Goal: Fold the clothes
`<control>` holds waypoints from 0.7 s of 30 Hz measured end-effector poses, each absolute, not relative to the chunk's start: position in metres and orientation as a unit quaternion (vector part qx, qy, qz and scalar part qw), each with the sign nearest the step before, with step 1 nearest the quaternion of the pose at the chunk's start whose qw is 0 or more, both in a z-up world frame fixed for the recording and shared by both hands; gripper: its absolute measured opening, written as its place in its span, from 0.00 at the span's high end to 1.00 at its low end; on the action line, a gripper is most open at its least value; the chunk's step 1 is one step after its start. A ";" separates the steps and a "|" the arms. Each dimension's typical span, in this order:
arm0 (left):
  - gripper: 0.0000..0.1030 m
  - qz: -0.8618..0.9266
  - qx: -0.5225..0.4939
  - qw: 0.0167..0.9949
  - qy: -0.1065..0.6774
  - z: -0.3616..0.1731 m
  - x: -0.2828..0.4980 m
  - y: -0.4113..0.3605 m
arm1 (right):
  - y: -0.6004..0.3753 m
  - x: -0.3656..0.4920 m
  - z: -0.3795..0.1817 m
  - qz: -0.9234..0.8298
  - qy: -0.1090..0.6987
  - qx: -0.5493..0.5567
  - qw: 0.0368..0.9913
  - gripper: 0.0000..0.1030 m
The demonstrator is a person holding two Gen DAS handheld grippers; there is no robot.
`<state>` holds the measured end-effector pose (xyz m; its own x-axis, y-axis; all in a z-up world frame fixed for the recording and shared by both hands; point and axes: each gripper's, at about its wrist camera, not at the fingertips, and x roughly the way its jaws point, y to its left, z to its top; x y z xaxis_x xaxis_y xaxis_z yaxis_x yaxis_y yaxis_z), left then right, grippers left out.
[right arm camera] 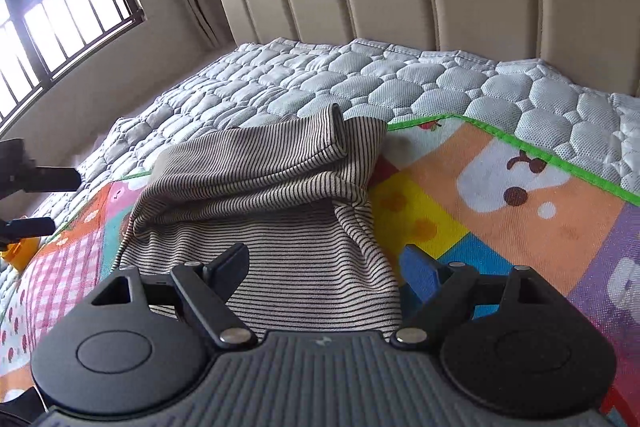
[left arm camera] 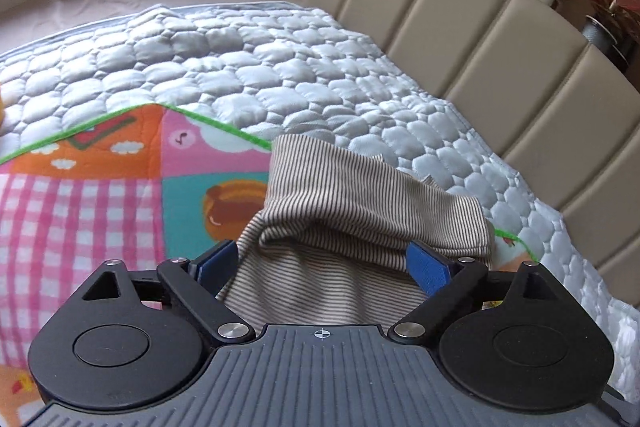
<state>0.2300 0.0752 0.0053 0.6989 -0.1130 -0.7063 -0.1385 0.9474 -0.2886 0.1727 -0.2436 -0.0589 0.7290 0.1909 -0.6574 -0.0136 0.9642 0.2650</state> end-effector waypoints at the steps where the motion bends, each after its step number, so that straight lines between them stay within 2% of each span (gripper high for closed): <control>1: 0.09 0.009 -0.160 0.911 0.380 -0.003 0.235 0.071 | -0.244 0.171 -0.057 0.052 0.359 0.117 0.925 0.20; 2: 0.10 0.009 -0.142 0.919 0.369 -0.013 0.238 0.064 | -0.245 0.172 -0.055 0.052 0.355 0.116 0.926 0.22; 4: 0.10 0.001 -0.080 0.936 0.343 -0.025 0.245 0.056 | -0.245 0.183 -0.052 0.057 0.352 0.116 0.927 0.43; 8: 0.10 -0.001 -0.001 0.950 0.312 -0.041 0.264 0.056 | -0.228 0.236 -0.048 0.061 0.332 0.070 0.939 0.48; 11: 0.10 -0.020 -0.032 0.943 0.330 -0.048 0.277 0.071 | -0.216 0.282 -0.056 0.039 0.323 0.038 0.945 0.48; 15: 0.10 -0.023 -0.066 0.930 0.361 -0.063 0.288 0.091 | -0.211 0.330 -0.085 0.025 0.358 0.074 0.931 0.50; 16: 0.10 -0.020 -0.079 0.927 0.365 -0.065 0.289 0.097 | -0.209 0.338 -0.091 0.030 0.367 0.076 0.926 0.66; 18: 0.10 -0.034 -0.115 0.925 0.360 -0.062 0.289 0.106 | -0.204 0.338 -0.092 0.046 0.372 0.064 0.925 0.83; 21: 0.09 -0.056 -0.170 0.920 0.349 -0.057 0.289 0.119 | -0.202 0.322 -0.069 0.071 0.341 0.044 0.936 0.83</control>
<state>0.2892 0.1190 -0.0570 0.7496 -0.2223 -0.6235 -0.0151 0.9360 -0.3518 0.3216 -0.2023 -0.0685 0.7571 0.1623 -0.6328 -0.1025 0.9862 0.1304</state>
